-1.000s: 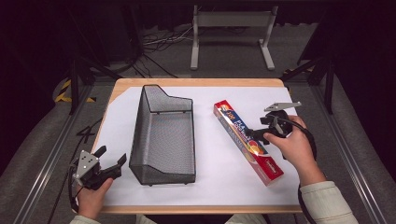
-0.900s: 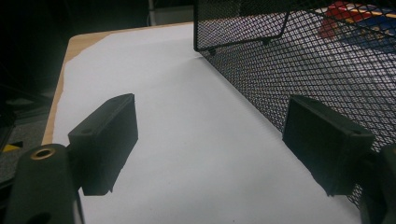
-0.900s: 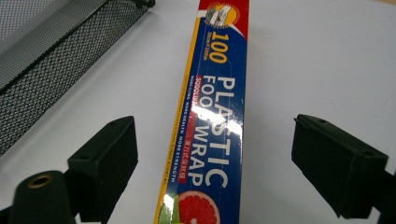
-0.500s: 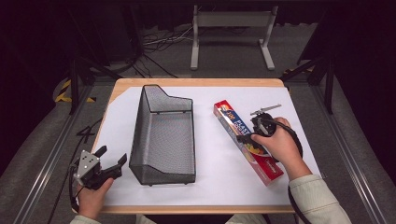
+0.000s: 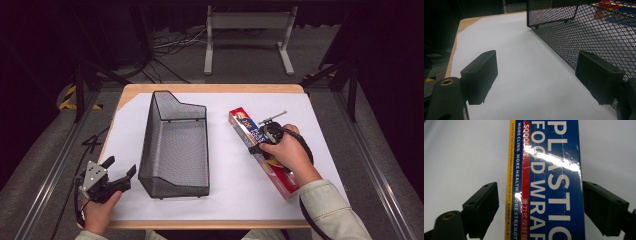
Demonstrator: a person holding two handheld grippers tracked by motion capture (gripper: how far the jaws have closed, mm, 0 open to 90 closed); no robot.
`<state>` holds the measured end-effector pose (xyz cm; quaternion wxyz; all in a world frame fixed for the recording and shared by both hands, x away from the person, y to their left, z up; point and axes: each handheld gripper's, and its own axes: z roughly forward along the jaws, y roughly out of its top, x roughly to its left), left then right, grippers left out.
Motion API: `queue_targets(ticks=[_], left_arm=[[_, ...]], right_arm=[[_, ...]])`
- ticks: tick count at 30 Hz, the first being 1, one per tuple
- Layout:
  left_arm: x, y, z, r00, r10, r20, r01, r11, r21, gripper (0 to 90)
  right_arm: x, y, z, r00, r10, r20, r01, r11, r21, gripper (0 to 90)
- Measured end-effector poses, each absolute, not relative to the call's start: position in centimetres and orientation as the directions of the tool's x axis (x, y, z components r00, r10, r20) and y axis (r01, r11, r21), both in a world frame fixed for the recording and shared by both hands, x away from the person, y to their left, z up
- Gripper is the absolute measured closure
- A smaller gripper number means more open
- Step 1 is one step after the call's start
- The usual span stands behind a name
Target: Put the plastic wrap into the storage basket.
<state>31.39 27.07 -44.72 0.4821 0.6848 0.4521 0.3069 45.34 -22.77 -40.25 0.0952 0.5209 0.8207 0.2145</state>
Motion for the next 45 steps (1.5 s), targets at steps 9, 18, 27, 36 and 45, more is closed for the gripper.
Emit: queue_targets(ticks=[9,18,27,36,45], left_arm=[[31.4,27.1,-44.7,0.402,0.916,-0.017,0.323,-0.124,0.938,18.9],[31.4,27.1,-44.7,0.401,0.916,-0.016,0.325,-0.126,0.937,18.9],[31.4,27.1,-44.8,0.398,0.917,-0.018,0.325,-0.122,0.938,18.8],[31.4,27.1,-44.8,0.399,0.917,-0.016,0.326,-0.126,0.937,18.8],[31.4,27.1,-44.8,0.399,0.917,-0.015,0.325,-0.126,0.937,18.8]], right_arm=[[45.6,-22.2,-41.0,-0.424,0.905,0.030,0.832,0.376,0.408,22.7],[45.3,-21.9,-40.9,-0.402,0.916,-0.009,0.841,0.373,0.391,39.1],[45.2,-22.0,-40.8,-0.386,0.923,0.009,0.846,0.350,0.403,40.3],[44.7,-22.1,-39.3,-0.373,0.926,0.057,0.847,0.315,0.428,40.3],[44.3,-22.0,-37.2,-0.372,0.926,0.063,0.832,0.302,0.466,40.1]])
